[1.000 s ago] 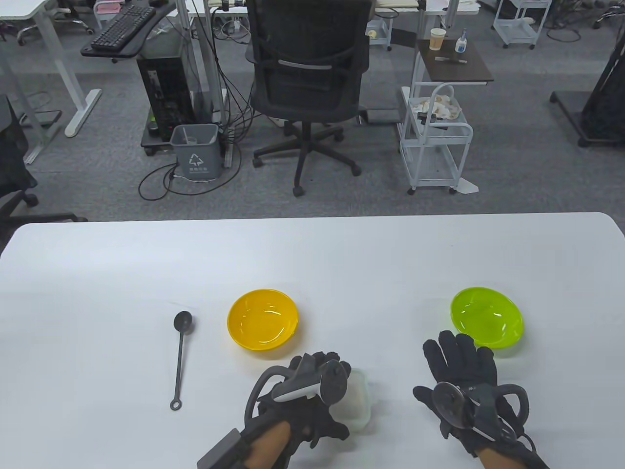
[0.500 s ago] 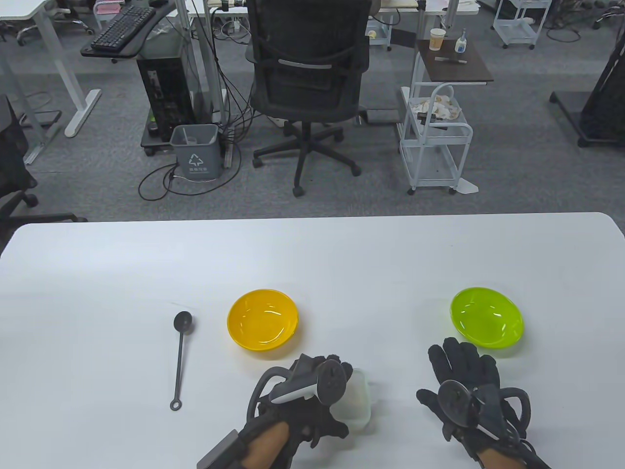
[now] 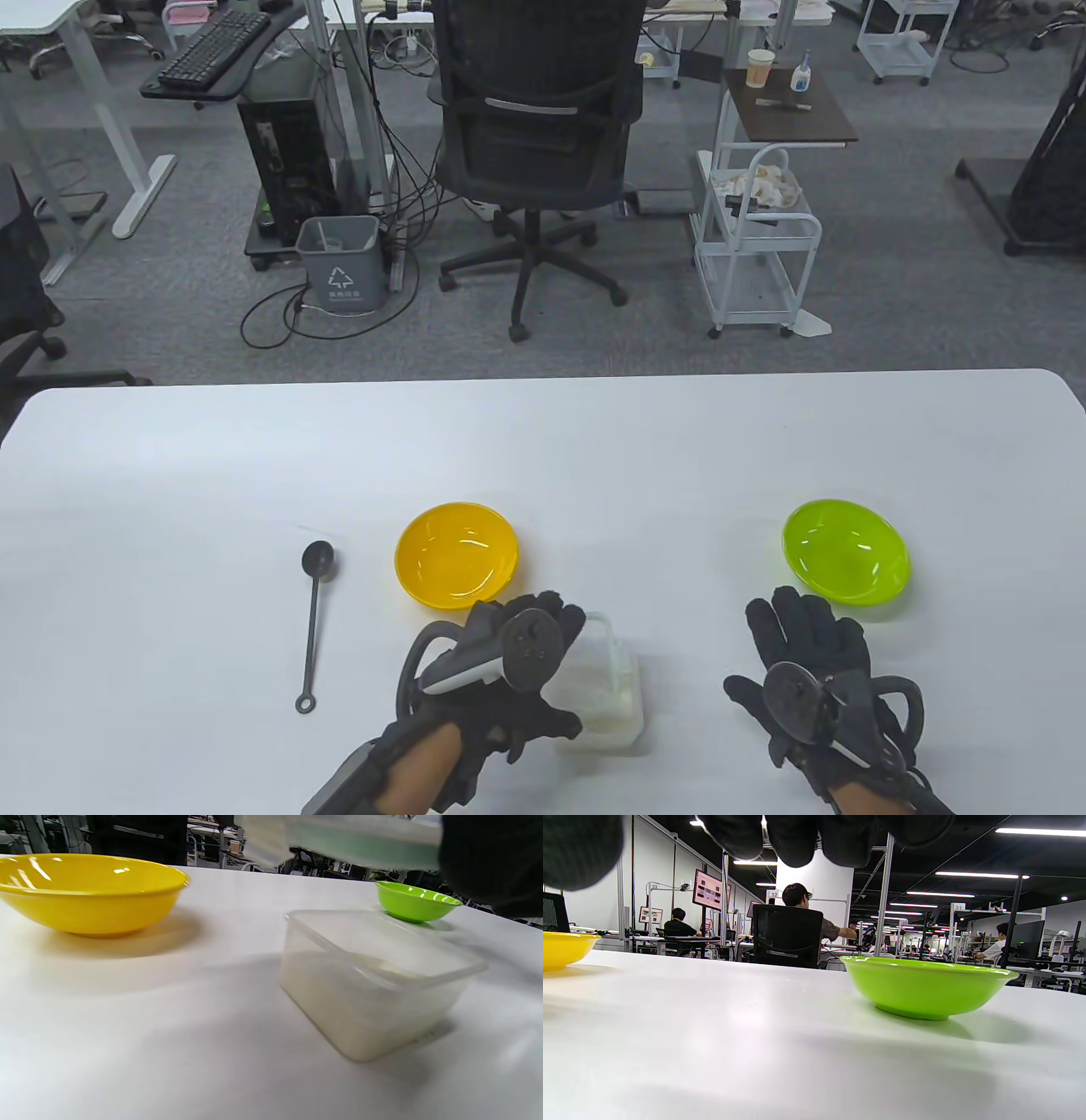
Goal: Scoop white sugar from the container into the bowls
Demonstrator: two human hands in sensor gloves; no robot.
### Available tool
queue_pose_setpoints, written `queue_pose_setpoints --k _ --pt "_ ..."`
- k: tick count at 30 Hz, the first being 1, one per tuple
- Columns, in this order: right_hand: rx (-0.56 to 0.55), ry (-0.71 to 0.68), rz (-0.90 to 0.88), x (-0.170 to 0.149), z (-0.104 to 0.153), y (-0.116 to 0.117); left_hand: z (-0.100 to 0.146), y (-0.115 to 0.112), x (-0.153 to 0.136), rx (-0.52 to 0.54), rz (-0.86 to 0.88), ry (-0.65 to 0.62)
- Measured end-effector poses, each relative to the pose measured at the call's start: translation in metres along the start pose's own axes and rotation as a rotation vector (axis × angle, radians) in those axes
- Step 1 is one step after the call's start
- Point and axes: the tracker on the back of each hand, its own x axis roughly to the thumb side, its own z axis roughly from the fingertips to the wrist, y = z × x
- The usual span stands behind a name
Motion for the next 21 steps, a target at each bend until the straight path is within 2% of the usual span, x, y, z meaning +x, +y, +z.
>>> queue_pose_setpoints --k 4,9,15,21 --pt "0.003 0.003 -0.003 0.000 0.000 0.000 0.015 0.007 -0.024 0.017 -0.009 0.046" --pt "0.007 0.001 -0.003 0.000 0.000 0.000 0.029 -0.001 -0.052 0.003 -0.052 0.104" --pt "0.003 0.002 -0.005 0.000 0.001 0.000 0.032 -0.032 -0.087 -0.067 -0.075 0.167" --pt "0.009 -0.001 -0.006 0.001 0.001 0.001 0.025 -0.061 -0.098 -0.146 -0.056 0.165"
